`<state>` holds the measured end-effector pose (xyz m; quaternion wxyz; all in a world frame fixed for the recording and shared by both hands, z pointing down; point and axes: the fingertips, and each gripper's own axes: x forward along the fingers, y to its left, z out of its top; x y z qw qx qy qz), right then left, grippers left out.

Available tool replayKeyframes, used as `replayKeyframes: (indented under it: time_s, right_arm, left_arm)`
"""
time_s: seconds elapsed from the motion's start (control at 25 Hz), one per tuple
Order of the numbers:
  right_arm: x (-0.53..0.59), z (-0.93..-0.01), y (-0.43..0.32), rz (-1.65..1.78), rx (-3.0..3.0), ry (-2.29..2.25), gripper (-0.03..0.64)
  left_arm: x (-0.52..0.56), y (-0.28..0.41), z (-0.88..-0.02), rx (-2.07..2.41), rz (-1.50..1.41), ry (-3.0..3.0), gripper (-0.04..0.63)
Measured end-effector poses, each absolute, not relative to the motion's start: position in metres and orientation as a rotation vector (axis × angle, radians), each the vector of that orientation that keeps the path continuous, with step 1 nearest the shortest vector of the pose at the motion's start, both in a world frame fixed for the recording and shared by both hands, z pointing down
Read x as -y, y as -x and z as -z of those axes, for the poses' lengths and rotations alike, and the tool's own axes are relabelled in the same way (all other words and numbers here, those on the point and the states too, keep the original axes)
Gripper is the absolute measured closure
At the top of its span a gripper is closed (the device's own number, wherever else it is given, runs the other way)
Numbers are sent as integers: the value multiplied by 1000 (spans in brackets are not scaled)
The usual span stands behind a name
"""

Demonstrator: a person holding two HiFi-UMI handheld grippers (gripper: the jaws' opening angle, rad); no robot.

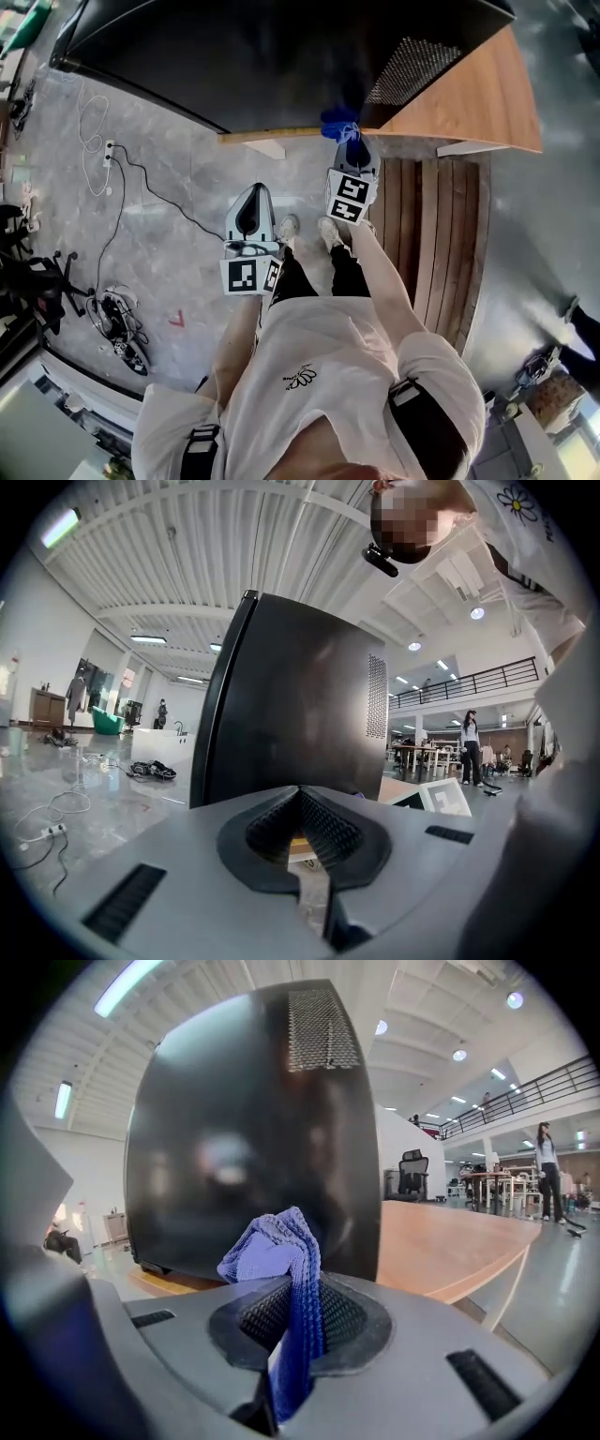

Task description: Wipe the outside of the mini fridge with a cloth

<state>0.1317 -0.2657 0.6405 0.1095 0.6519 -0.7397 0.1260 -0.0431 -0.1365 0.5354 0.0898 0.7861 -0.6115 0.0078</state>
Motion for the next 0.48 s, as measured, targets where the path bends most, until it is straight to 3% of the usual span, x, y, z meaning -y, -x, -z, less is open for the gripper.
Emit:
replayKeyframes:
  time_s: [0.48]
  right_arm:
    - [270,-648,-217,-364,2054,-2042,555]
  left_arm:
    - [141,-1,-543,1775,-24,-2380,591]
